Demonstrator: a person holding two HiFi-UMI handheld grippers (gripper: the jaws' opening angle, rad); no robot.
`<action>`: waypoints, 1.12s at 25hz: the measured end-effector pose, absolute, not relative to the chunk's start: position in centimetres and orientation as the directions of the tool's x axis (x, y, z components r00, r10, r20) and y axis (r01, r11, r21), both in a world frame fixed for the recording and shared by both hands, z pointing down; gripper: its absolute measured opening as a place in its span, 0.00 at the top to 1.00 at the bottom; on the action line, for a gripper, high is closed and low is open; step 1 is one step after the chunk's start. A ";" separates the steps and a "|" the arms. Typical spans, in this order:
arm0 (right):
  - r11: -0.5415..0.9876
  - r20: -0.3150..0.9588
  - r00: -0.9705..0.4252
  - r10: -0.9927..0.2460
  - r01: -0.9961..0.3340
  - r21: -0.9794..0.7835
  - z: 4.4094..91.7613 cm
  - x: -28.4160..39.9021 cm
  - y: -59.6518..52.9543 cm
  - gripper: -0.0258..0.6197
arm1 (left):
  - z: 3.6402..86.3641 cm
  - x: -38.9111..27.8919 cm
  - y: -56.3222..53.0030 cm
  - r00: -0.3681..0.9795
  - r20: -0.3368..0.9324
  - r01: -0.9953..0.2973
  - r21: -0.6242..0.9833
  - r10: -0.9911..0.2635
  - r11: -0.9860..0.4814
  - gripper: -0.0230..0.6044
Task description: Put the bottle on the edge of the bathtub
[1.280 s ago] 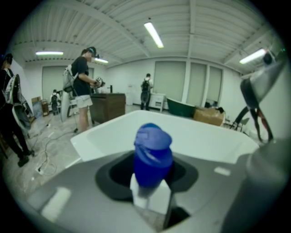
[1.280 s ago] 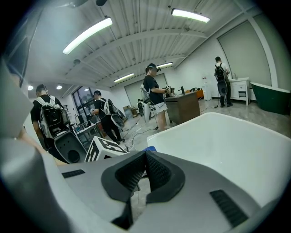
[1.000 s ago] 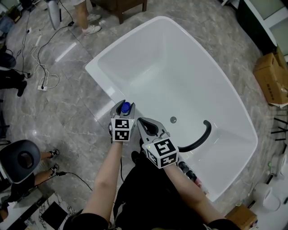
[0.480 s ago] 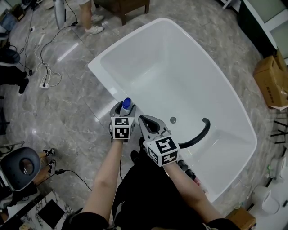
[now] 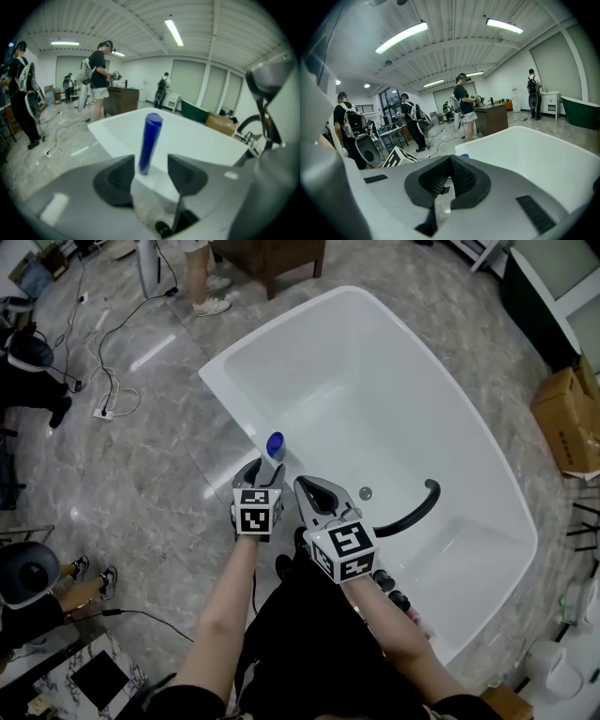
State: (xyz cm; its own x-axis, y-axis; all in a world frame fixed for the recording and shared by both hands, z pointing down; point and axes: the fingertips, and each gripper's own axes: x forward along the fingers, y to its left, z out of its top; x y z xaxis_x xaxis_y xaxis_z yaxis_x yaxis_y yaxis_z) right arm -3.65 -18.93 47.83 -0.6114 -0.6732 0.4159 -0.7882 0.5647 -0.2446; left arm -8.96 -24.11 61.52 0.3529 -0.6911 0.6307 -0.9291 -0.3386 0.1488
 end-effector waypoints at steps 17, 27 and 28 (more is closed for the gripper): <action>0.577 0.403 -0.618 -0.675 -0.783 -0.234 47.3 -5.1 -12.0 0.96 | 57.3 -11.9 -16.7 0.318 0.588 -0.945 0.134 -0.743 -0.298 0.81; 0.570 0.417 -0.612 -0.672 -0.787 -0.237 48.0 -5.2 -8.8 0.96 | 55.3 -13.6 -12.5 0.305 0.562 -0.951 0.135 -0.769 -0.278 0.90; 0.571 0.419 -0.612 -0.671 -0.787 -0.235 48.1 -5.2 -8.6 0.96 | 55.1 -13.7 -12.1 0.304 0.560 -0.952 0.136 -0.771 -0.276 0.90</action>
State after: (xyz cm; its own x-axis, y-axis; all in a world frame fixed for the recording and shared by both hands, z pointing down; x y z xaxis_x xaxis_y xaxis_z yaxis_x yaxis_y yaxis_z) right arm -5.21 -8.57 48.08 -0.6119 -0.6706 0.4195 -0.7867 0.5711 -0.2346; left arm -13.67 -12.13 55.08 0.3035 -0.7707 0.5602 -0.9515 -0.2760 0.1358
